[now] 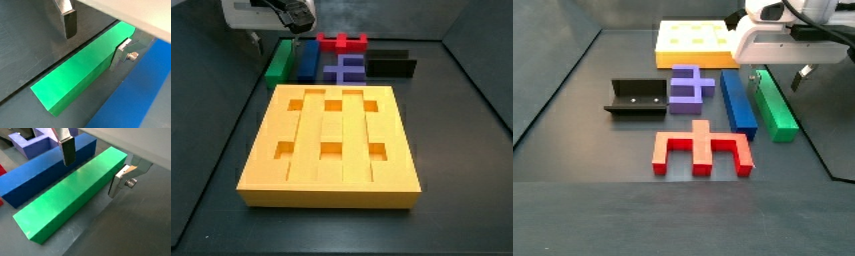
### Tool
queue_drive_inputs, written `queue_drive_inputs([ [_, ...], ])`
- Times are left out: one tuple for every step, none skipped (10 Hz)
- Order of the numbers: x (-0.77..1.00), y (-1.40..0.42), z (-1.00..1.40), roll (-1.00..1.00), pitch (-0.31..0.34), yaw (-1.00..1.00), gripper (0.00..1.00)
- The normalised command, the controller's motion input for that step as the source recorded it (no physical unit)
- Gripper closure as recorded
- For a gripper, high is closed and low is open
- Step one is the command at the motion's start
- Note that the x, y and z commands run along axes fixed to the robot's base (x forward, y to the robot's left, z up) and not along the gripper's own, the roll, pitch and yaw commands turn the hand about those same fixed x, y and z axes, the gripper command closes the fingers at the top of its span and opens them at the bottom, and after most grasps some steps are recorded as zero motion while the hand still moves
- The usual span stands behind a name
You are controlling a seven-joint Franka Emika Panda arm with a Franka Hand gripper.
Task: Pick up the green object. Move up. Move to above the board. Insert the green object.
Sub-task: Pick up the green object.
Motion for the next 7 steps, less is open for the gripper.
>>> queue_drive_inputs([
  [-0.20,0.08,0.00,0.01,0.000,-0.05,0.00],
  [0.00,0.21,-0.19,0.06,0.000,0.00,0.00],
  [0.07,0.22,-0.29,0.07,0.000,0.00,0.00],
  [0.26,0.07,-0.24,0.07,0.000,0.03,0.00],
  [0.14,0.00,-0.24,0.08,0.000,0.00,0.00],
  [0.13,-0.07,-0.20,0.05,0.000,-0.02,0.00],
  [0.00,0.00,-0.26,0.01,0.000,-0.10,0.00],
])
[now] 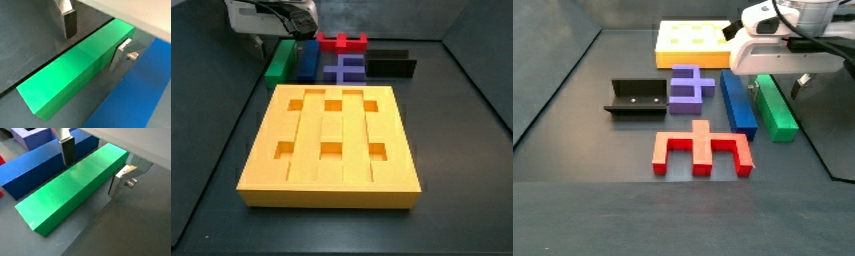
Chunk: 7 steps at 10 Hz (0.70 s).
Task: Pick up the green object. Move up. Move to above the board. Insert the green object.
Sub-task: Pick up the green object.
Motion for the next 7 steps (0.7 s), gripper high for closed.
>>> queue_drive_inputs([
  [-0.04,0.00,-0.17,0.01,0.000,-0.05,0.00],
  [0.00,0.00,-0.03,0.00,0.000,0.00,0.00],
  [0.00,0.00,0.00,0.00,0.000,0.00,0.00],
  [0.00,0.00,0.00,0.00,0.000,0.00,1.00],
  [0.00,0.00,0.00,0.00,0.000,0.00,1.00],
  [0.00,0.00,0.00,0.00,0.000,0.00,1.00],
  [0.00,0.00,0.00,0.00,0.000,0.00,1.00],
])
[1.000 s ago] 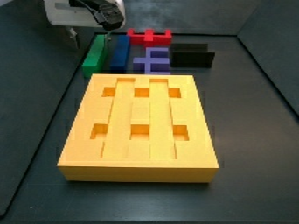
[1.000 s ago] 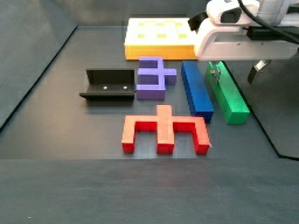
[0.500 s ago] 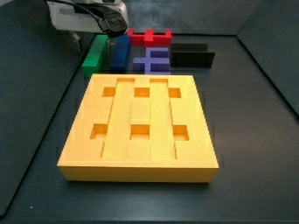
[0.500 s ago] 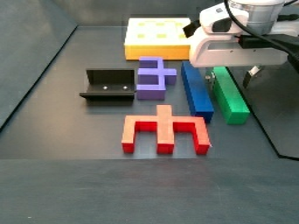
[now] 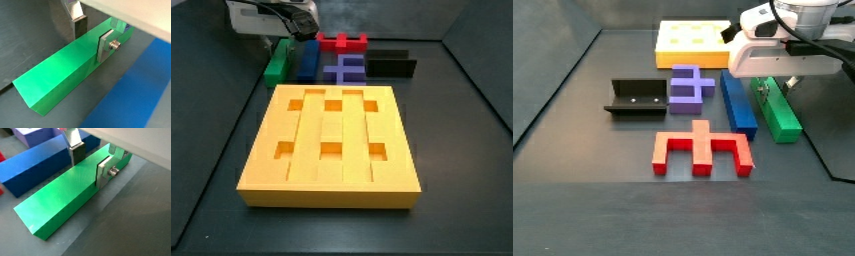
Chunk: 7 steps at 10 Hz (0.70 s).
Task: Pick up the green object. Move up. Move to above the board. Insert the green object.
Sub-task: Pick up the green object.
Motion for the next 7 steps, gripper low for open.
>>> queue_drive_inputs([
  [0.00,0.00,0.00,0.00,0.000,0.00,1.00],
  [0.00,0.00,0.00,0.00,0.000,0.00,1.00],
  [0.00,0.00,0.00,0.00,0.000,0.00,1.00],
  [0.00,0.00,0.00,0.00,0.000,0.00,1.00],
  [0.00,0.00,0.00,0.00,0.000,0.00,1.00],
  [0.00,0.00,0.00,0.00,0.000,0.00,1.00],
  [0.00,0.00,0.00,0.00,0.000,0.00,1.00],
])
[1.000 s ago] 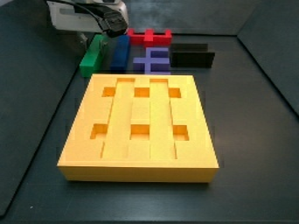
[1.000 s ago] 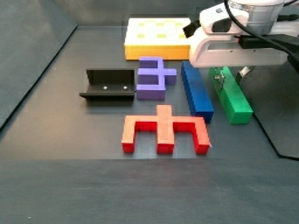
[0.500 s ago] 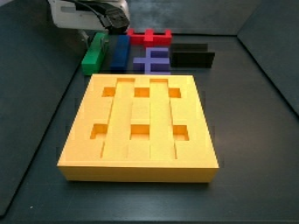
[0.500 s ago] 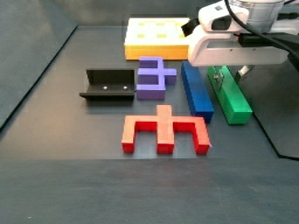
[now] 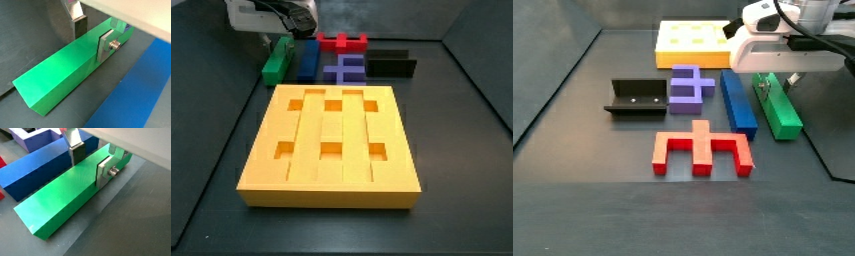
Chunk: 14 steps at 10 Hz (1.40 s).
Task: Pick up the green object. Move up. Move to above the board. Insert the green object.
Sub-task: Pick up the green object, then move up, then move to above the board.
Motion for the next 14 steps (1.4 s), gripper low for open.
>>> queue_drive_inputs([
  [0.00,0.00,0.00,0.00,0.000,0.00,1.00],
  [0.00,0.00,0.00,0.00,0.000,0.00,1.00],
  [0.00,0.00,0.00,0.00,0.000,0.00,1.00],
  [0.00,0.00,0.00,0.00,0.000,0.00,1.00],
  [0.00,0.00,0.00,0.00,0.000,0.00,1.00],
  [0.00,0.00,0.83,0.00,0.000,0.00,1.00],
  [0.00,0.03,0.89,0.00,-0.015,-0.03,1.00],
  [-0.05,0.02,0.71,0.00,0.032,-0.03,1.00],
  [-0.04,0.02,0.41,0.01,0.026,-0.02,1.00],
  [0.00,0.00,1.40,0.00,0.000,0.00,1.00],
  [0.01,0.00,1.40,0.00,0.011,0.01,1.00],
  [-0.05,-0.01,1.40,0.00,0.047,0.00,1.00],
  [-0.04,0.00,1.40,0.02,0.022,0.00,1.00],
  [0.02,0.01,1.40,0.01,0.058,0.00,1.00],
])
